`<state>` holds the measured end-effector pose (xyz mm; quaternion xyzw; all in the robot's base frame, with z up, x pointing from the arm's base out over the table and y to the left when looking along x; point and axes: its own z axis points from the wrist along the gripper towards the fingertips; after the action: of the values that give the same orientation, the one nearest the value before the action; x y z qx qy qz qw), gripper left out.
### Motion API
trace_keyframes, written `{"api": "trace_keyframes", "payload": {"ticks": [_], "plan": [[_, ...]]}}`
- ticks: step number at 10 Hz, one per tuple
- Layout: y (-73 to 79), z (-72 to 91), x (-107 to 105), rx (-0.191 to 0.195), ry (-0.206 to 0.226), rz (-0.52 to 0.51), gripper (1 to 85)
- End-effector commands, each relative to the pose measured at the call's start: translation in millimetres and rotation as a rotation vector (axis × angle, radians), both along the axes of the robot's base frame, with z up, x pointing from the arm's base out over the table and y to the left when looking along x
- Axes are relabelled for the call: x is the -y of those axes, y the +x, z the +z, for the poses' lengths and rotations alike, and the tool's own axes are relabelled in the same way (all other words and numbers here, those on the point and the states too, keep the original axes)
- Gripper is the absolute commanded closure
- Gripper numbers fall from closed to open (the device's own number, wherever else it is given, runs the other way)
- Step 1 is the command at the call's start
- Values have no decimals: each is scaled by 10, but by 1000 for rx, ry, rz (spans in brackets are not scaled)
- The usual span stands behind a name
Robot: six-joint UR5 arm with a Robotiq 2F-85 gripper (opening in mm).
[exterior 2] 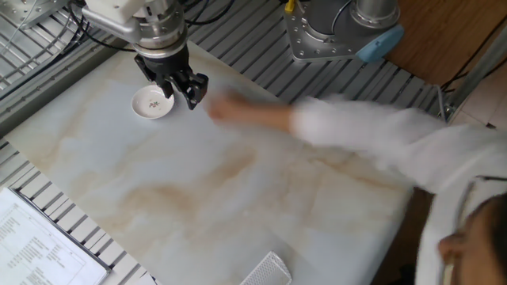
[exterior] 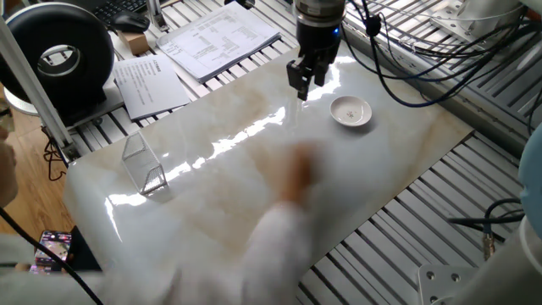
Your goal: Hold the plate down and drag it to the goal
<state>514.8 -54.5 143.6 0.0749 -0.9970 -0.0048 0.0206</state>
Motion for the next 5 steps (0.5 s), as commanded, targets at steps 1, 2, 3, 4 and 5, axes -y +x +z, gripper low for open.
{"api": "trace_keyframes", "payload": {"ticks": [1,2,3,4,5], "plan": [[131,-139,-1,23,25,-18,323],[202,-174,-141,36,58,-25,323],[249,-199,-227,43,57,-26,323],[256,-202,-269,38,49,-41,323],[252,-203,-249,36,41,-46,320]]}}
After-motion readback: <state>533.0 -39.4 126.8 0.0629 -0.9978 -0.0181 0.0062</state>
